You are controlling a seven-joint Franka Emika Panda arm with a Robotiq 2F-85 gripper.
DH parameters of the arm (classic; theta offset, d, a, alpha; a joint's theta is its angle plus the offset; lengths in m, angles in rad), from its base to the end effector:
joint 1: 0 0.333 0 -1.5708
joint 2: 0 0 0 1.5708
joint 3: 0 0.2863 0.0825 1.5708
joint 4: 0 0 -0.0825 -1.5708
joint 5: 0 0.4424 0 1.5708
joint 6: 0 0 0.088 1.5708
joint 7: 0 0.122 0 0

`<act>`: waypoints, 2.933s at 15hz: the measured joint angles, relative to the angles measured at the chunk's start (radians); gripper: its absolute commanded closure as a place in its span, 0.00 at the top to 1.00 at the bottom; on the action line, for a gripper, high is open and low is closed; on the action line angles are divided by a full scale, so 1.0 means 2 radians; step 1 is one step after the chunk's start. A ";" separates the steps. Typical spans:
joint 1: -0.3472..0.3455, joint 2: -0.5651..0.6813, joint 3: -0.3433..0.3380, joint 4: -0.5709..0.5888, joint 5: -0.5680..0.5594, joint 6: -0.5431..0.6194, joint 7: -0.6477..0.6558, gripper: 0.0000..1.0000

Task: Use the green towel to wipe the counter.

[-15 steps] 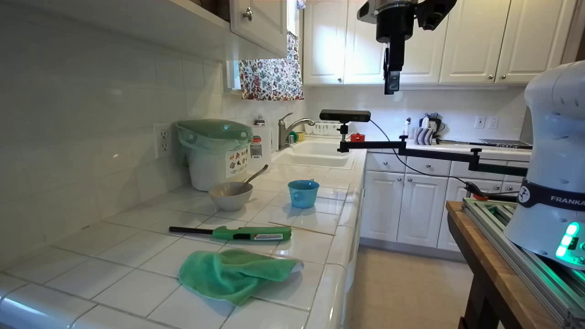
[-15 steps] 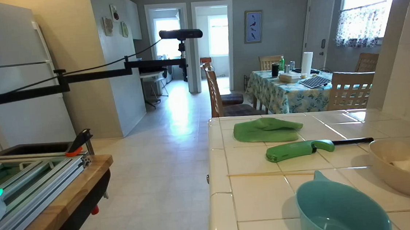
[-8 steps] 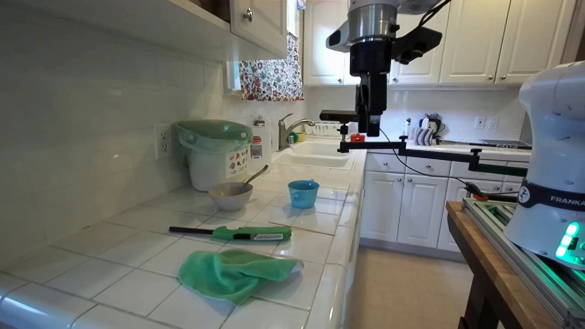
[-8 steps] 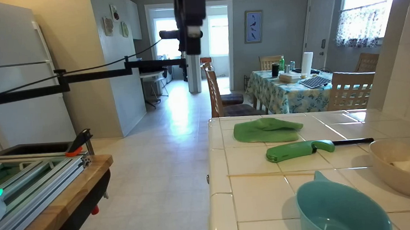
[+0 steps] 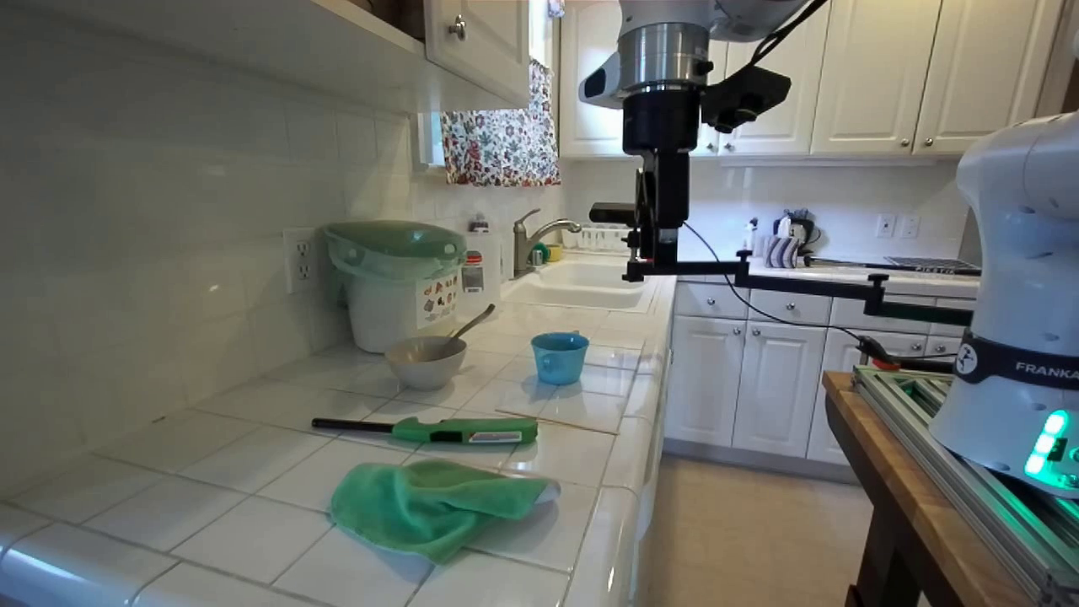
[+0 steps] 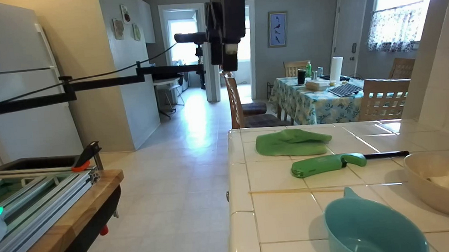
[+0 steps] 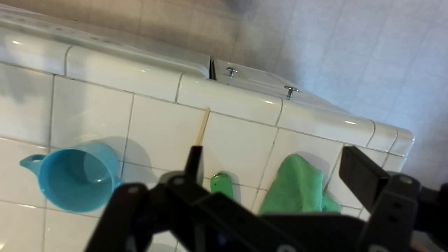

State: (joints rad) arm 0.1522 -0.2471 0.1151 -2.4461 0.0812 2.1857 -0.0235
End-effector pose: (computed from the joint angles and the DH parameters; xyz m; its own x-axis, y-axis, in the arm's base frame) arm 0.4845 0.1344 0.3136 0.9712 0.2377 -0.0142 0.2371 -0.9708 -0.0379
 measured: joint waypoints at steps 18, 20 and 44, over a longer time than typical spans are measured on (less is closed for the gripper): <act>0.027 0.227 0.043 0.116 -0.015 0.127 0.000 1.00; 0.027 0.224 0.042 0.116 -0.015 0.127 0.000 1.00; 0.083 0.433 0.018 0.316 -0.097 0.124 0.020 0.27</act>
State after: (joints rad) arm 0.3188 0.6180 0.1508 -1.8139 -0.1129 2.4331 0.0157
